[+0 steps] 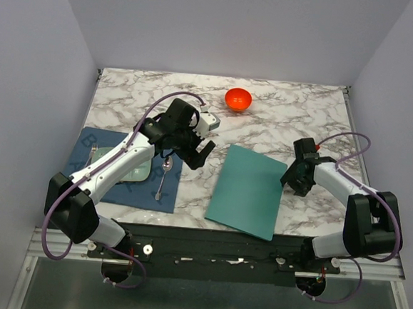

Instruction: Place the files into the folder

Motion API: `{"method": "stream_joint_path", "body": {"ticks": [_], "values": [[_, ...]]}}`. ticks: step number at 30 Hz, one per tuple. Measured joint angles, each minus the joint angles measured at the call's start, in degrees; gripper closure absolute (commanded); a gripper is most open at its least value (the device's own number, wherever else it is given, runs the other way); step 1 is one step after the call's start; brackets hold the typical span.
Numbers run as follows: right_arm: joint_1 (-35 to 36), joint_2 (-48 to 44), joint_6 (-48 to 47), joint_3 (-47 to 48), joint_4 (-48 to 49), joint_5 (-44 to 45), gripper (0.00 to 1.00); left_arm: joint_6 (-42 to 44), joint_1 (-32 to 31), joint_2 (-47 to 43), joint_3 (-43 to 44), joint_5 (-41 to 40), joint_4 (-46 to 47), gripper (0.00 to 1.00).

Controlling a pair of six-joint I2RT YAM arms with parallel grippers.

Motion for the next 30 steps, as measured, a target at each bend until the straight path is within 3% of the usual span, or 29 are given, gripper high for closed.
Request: {"method": "stream_joint_path", "body": {"ticks": [18,23,27,30], "values": [[9.90,10.97,3.76,10.62,3.39,-1.77,0.47,0.66,3.74,-0.04,-0.02,0.07,0.00,0.01],[11.06,7.43,4.24,10.27,3.39,-1.81,0.33,0.83,4.90,-0.04,0.00,0.07,-0.26,0.01],[12.90,-3.52,0.44,10.14,4.39,-1.64,0.16,0.81,5.35,-0.11,0.13,0.04,-0.81,0.01],[15.47,-11.65,-3.76,10.19,6.34,-1.99,0.11,0.59,5.57,-1.05,0.15,-0.28,-1.38,0.01]]}}
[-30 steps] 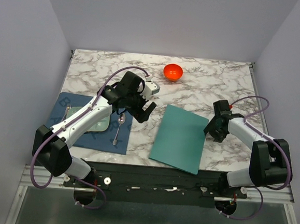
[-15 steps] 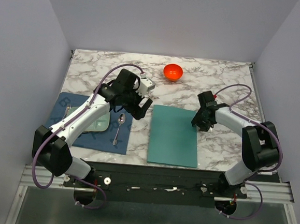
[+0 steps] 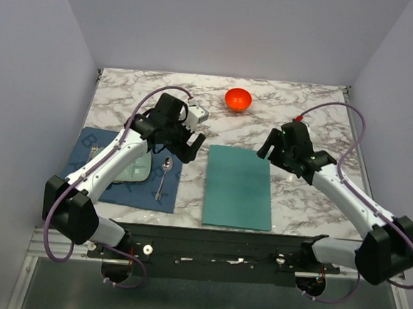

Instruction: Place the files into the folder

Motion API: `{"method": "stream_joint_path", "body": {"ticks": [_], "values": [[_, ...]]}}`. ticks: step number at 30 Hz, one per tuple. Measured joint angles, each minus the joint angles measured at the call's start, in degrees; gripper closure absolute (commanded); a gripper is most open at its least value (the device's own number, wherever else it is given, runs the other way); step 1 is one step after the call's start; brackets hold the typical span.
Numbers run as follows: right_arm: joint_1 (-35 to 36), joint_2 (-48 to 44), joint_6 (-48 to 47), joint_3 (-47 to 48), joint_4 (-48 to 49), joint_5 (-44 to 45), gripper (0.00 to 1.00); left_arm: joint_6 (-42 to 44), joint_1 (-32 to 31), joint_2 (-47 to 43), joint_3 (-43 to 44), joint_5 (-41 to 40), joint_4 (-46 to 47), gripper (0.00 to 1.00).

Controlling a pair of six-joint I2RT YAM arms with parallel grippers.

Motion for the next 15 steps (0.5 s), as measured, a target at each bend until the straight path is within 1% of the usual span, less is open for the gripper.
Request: {"method": "stream_joint_path", "body": {"ticks": [3,7,10,12,15], "values": [[2.21,-4.46,-3.89,0.09,1.09,-2.08,0.10,-0.44,0.85,-2.05,0.00,-0.11,-0.46,0.01],[3.50,-6.75,-7.13,-0.74,1.88,-4.68,0.07,-0.85,3.04,-4.28,0.00,-0.13,-0.87,0.01],[4.48,-9.18,-8.59,-2.97,2.10,-5.81,0.03,-0.87,4.79,-4.79,-0.22,-0.26,-1.07,0.01],[5.31,-10.71,-9.38,-4.09,2.08,-6.23,0.00,-0.85,6.23,-5.31,-1.51,-0.66,-0.79,0.01],[6.86,-12.76,-10.25,-5.09,2.36,-6.43,0.00,-0.85,8.22,-6.36,-4.63,-1.22,-0.15,0.01]]}}
